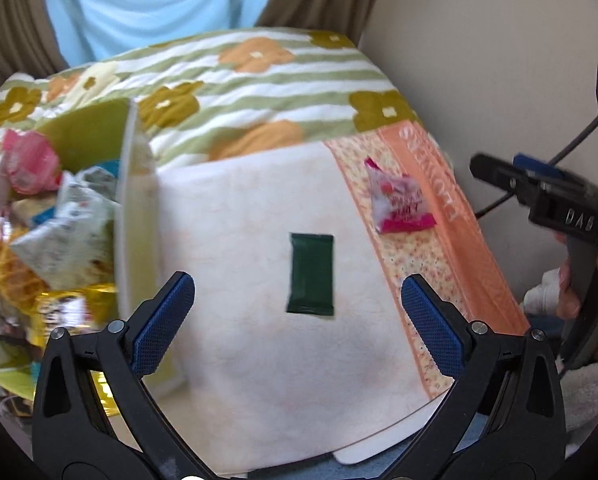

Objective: Organize snacks
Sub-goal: 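Move both tools back to the green sachet and pink bag, then grasp the dark green sachet with the left tool while the right tool grasps the pink strawberry bag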

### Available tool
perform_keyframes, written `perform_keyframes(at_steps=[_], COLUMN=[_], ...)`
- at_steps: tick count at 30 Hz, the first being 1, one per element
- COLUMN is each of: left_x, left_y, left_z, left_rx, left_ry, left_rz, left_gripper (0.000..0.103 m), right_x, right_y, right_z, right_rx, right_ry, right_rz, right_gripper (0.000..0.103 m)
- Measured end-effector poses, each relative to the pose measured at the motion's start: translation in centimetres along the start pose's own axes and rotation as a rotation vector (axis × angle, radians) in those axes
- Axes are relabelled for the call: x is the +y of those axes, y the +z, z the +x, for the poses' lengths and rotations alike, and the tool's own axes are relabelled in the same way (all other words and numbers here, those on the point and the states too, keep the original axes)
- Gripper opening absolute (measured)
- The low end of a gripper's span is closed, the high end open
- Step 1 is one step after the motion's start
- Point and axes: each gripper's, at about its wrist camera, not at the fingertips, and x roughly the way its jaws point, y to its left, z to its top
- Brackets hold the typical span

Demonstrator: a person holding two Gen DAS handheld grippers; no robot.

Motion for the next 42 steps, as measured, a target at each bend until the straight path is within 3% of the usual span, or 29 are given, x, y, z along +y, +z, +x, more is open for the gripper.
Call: perform_keyframes(at_steps=[4, 11, 16, 19, 21, 28, 33, 42], left_x=[-2.4, -2.0, -1.7, -1.6, -1.6, -2.8, -3.0, -2.8], left_y=[-0.6, -1.1, -1.5, -1.5, -1.4, -0.7, 0.0, 0.5], left_z=[4.3, 10.3, 13.7, 15.3, 15.8, 16.7, 16.7, 16.9], left_rx=[0.059, 0.157, 0.235, 0.262, 0.273, 0.326, 0.339, 0.347], left_ry=[0.001, 0.01, 0.016, 0.029, 0.027, 0.093, 0.11, 0.096], left_rz=[-0.007, -0.032, -0.041, -0.027, -0.024, 0.057, 0.083, 0.084], left_gripper=[0.102, 0.098, 0.081, 0.078, 0.073, 0.07, 0.045, 0.04], right_x=[-2.4, -4.7, -4.8, -4.4, -4.0, -3.4, -2.9, -3.1], right_y=[-0.2, -0.8, -1.5, -2.0, -2.2, -2.3, -2.4, -2.6], right_z=[2.8, 7.0, 10.3, 11.5, 12.3, 14.2, 15.2, 16.9], right_rx=[0.076, 0.139, 0.191, 0.206, 0.219, 0.256, 0.277, 0.311], right_ry=[0.019, 0.041, 0.05, 0.062, 0.068, 0.072, 0.063, 0.048], right_rz=[-0.004, -0.023, -0.037, -0.038, -0.044, -0.059, -0.076, -0.057], right_gripper=[0.102, 0.102, 0.102, 0.102, 0.102, 0.102, 0.102, 0.102])
